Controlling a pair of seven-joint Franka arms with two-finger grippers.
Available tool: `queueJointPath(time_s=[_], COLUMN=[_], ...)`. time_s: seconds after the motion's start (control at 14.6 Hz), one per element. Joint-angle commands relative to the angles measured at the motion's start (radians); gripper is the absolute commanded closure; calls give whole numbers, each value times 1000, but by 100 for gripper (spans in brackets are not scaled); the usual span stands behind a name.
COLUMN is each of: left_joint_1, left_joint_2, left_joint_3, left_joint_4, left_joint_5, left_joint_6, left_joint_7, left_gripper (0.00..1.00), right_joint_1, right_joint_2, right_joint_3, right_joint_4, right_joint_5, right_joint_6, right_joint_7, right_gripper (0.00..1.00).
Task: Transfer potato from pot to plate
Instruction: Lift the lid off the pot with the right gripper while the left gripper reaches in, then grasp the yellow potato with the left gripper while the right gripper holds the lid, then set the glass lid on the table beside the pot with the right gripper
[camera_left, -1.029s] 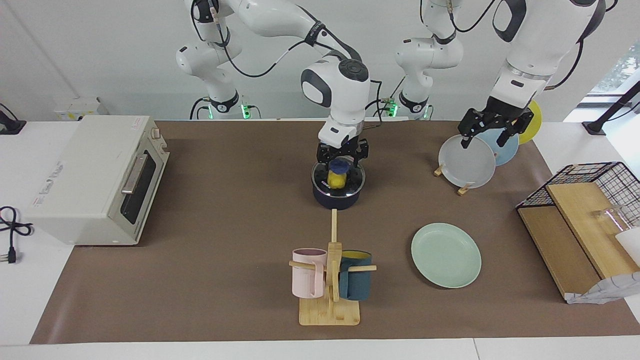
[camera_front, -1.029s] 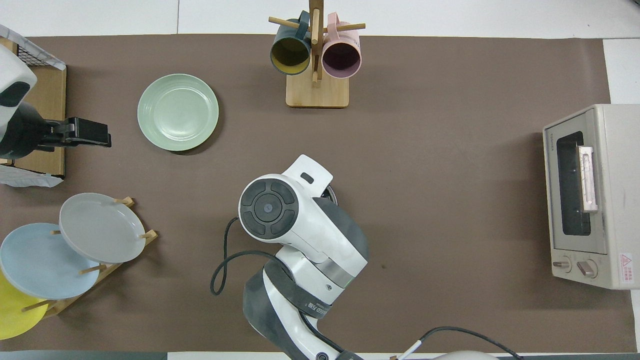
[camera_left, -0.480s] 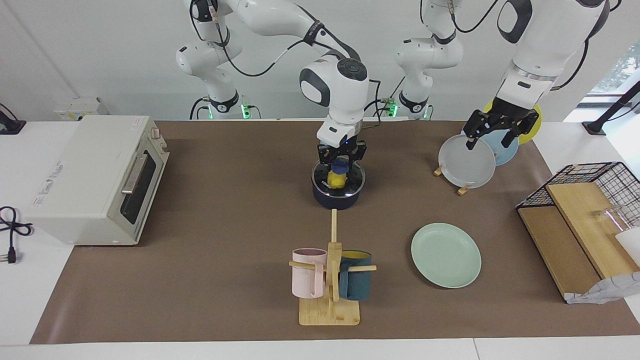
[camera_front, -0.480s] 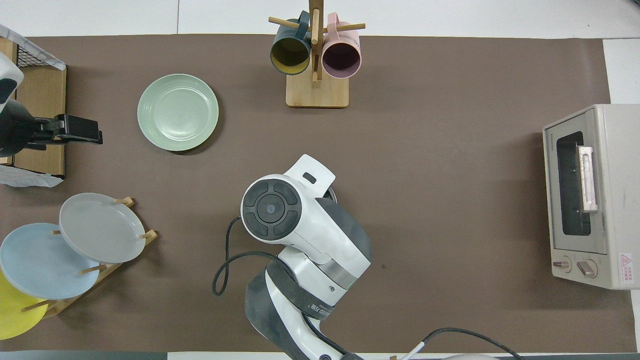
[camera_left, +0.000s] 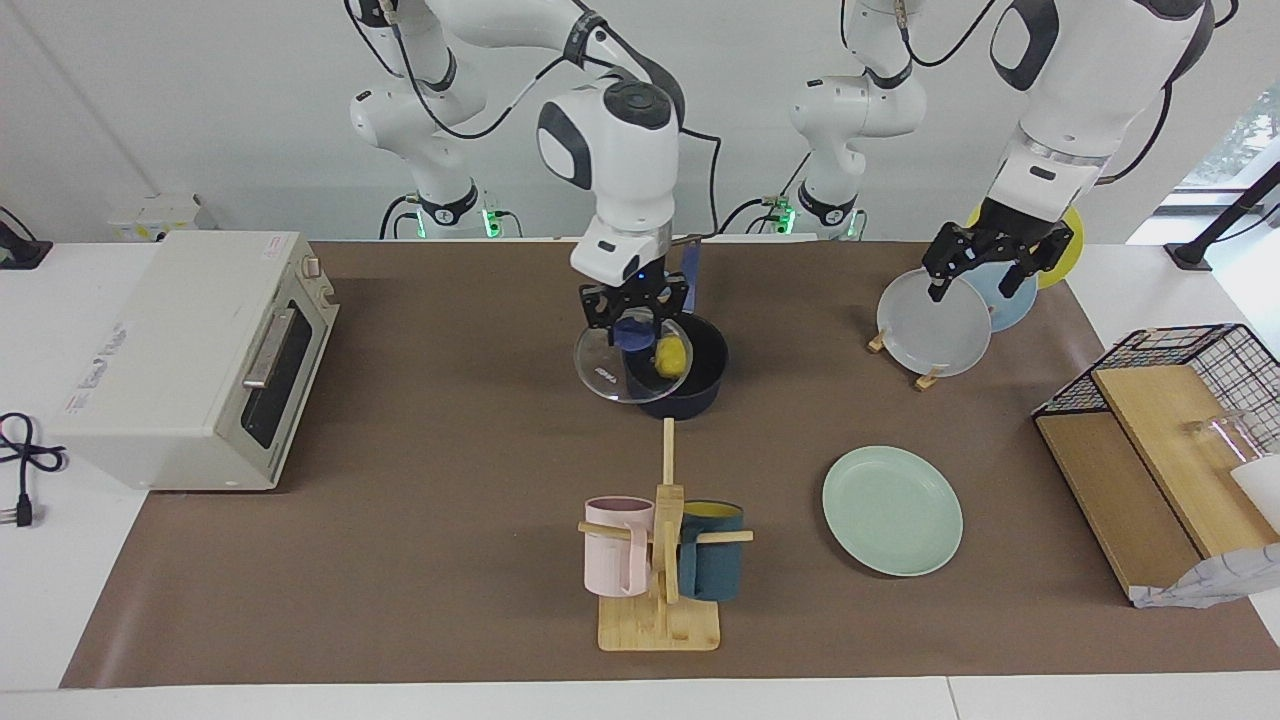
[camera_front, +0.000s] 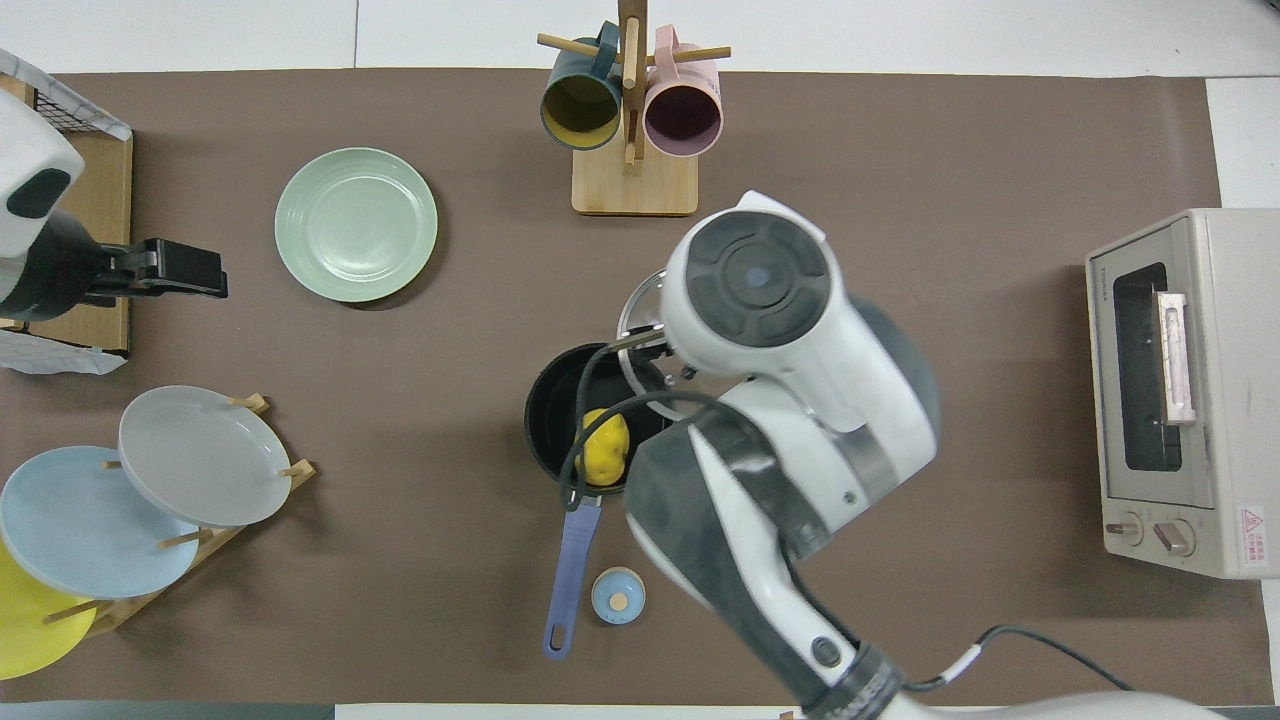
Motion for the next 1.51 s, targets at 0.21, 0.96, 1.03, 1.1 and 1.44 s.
queueJointPath(time_s=[0.21,0.96,1.03,1.1,1.44], left_joint_1=[-247,-565,-566,-566,-568], left_joint_2=[-23,176,182,190,213], left_joint_3=[3,3,3,3,3], left_joint_4=[-133,-298,-305,-313,-351], left_joint_5=[-43,-68,-68,-68,-68], left_joint_6=[80,437,445,457,508], left_joint_7=[-186,-447,-449,-452,-472], left_gripper=[0,0,0,0,0], right_joint_1=[-281,-435,-434,-437,-438], right_joint_2=[-39,-136,-137,-143,-143], right_joint_3=[13,13,11,11,11], right_joint_4=[-124,-547,-561,-573,-549], right_joint_5=[9,11,11,11,11], right_joint_6=[21,389,407,419,395], right_joint_7=[-340,-412,-412,-412,-405], right_gripper=[78,71,65,61,0])
